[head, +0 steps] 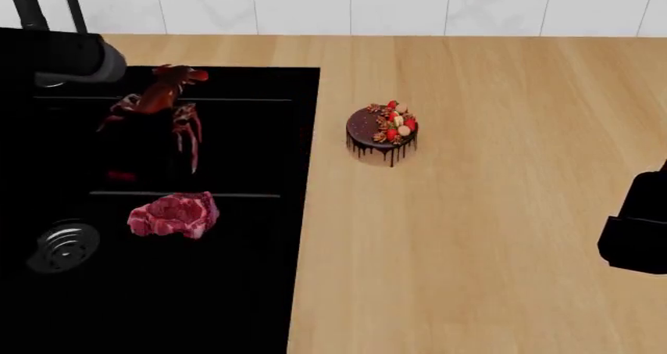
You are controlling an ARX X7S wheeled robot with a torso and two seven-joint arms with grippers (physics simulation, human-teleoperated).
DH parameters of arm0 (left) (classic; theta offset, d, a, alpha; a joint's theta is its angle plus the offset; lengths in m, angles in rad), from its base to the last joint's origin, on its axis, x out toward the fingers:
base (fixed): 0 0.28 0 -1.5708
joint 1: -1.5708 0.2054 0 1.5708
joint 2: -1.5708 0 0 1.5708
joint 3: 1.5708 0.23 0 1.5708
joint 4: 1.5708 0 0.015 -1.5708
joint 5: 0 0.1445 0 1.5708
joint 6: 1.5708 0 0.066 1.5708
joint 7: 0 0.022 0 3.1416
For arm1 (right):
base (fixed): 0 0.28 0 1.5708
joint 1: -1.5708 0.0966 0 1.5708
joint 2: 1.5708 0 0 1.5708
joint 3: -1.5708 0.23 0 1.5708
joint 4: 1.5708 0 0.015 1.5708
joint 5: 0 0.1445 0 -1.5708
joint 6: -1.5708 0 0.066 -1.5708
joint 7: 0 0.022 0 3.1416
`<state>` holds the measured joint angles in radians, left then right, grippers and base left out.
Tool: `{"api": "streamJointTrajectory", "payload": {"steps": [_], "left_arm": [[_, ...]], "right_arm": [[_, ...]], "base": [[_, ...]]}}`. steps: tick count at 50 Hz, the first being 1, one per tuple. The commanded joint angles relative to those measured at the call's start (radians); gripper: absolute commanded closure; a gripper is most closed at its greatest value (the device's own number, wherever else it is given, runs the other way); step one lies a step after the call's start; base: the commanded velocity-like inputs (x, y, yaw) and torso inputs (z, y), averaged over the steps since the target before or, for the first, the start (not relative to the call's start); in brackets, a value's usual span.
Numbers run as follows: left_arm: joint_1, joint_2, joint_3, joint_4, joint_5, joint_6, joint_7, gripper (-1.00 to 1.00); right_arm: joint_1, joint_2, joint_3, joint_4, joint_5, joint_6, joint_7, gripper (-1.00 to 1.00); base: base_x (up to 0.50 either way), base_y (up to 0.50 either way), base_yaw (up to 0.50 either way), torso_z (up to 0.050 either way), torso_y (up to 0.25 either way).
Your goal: Pick the lobster from the counter and place it in the sink
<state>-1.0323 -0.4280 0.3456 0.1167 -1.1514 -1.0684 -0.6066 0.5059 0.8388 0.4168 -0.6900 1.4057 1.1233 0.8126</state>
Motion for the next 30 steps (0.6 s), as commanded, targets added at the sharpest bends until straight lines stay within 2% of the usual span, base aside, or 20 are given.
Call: {"api": "streamJointTrajectory", "payload": {"steps": [1,17,26,30], "left_arm": [[-0.010,-0.015,0.046,-0.175,0.092,0.052,0.058,1.00],[-0.043,0.028,0.189,-0.554,0.283,0.201,0.273,1.00],[-0.082,0.117,0.254,-0.828,0.369,0.318,0.397,1.00],[-0.127,0.183,0.268,-1.023,0.411,0.406,0.453,1.00]], "right_arm": [[0.001,0.003,-0.006,0.005,-0.002,-0.005,-0.005,-1.00],[-0.021,0.003,0.007,-0.004,-0.002,-0.015,-0.007,-1.00],[-0.045,-0.007,0.011,-0.008,-0.022,-0.029,-0.022,-1.00],[-0.039,-0.006,0.004,-0.004,-0.022,-0.030,-0.023,-1.00]], "base": [[0.00,0.00,0.00,0.000,0.000],[0.00,0.00,0.00,0.000,0.000],[0.00,0.00,0.00,0.000,0.001],[0.00,0.00,0.00,0.000,0.000]]}}
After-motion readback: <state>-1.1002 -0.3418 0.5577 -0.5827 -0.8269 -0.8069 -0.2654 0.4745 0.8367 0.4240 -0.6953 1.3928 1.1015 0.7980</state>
